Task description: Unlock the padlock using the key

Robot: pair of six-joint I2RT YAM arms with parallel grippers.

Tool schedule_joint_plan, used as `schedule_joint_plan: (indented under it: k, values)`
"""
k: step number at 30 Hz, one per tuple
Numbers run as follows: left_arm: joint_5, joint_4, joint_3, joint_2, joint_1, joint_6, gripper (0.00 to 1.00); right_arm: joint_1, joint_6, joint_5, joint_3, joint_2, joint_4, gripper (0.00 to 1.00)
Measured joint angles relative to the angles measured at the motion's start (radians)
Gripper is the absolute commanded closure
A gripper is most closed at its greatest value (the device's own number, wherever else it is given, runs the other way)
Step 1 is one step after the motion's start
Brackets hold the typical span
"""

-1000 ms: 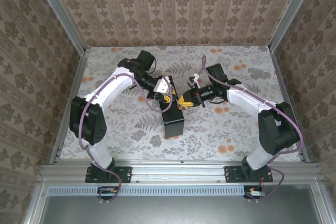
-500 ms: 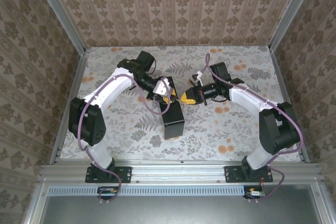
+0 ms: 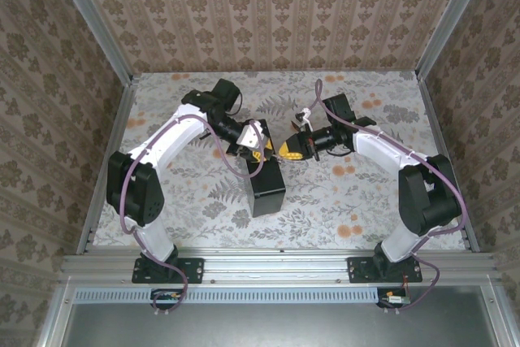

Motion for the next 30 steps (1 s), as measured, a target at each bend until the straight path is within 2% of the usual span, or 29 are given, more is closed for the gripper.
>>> schedule_joint_plan:
  k: [10,24,30]
  values:
    - [-0.038,0.015,0.000,0.000,0.001,-0.082,0.82,0.012,0.097,0.040,-0.020,0.000,0.102,1.00]
    - [-0.084,0.069,-0.002,0.000,0.001,-0.249,0.82,0.012,0.277,0.095,-0.129,-0.019,0.401,1.00]
    - [-0.088,0.093,-0.007,0.000,0.001,-0.285,0.82,0.012,0.323,0.111,-0.142,-0.019,0.455,1.00]
